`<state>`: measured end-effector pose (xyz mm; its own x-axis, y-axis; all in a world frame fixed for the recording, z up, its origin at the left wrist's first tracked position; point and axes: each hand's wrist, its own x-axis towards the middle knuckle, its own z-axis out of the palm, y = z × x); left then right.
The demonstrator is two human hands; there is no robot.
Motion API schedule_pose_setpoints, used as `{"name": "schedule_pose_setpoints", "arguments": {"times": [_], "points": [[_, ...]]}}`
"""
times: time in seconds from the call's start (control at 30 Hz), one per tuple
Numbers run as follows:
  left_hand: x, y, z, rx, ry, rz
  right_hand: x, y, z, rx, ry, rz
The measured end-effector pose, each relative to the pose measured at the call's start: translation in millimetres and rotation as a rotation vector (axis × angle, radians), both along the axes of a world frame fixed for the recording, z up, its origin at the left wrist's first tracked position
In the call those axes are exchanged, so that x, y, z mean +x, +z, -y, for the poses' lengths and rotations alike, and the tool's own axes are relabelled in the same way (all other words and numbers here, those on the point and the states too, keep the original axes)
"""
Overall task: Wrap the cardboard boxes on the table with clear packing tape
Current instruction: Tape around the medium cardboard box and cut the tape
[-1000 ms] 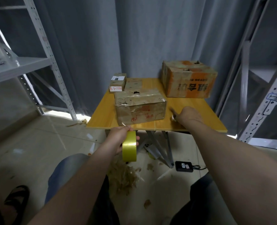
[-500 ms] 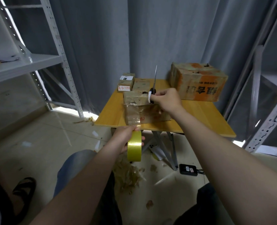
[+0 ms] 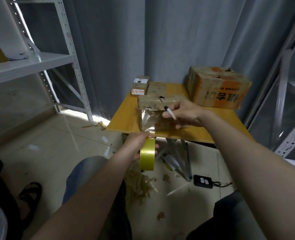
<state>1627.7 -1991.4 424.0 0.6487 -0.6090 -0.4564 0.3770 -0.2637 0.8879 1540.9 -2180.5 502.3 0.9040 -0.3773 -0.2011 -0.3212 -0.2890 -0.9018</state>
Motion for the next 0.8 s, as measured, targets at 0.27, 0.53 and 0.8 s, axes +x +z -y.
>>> {"name": "schedule_pose_setpoints", "arguments": {"times": [0.27,0.53,0.8], "points": [[5.6,-7.0,1.9,0.0,-0.002,-0.006,-13.1,8.5,30.8,-0.167,0.155,-0.507],[10.2,-12.2,4.4,-0.007,-0.013,0.003,10.2,0.4,28.5,-0.25,0.14,-0.572],[13.7,-14.7,5.3,-0.006,-0.019,0.005,28.7,-8.6,22.1,-0.237,0.171,-0.51]]}}
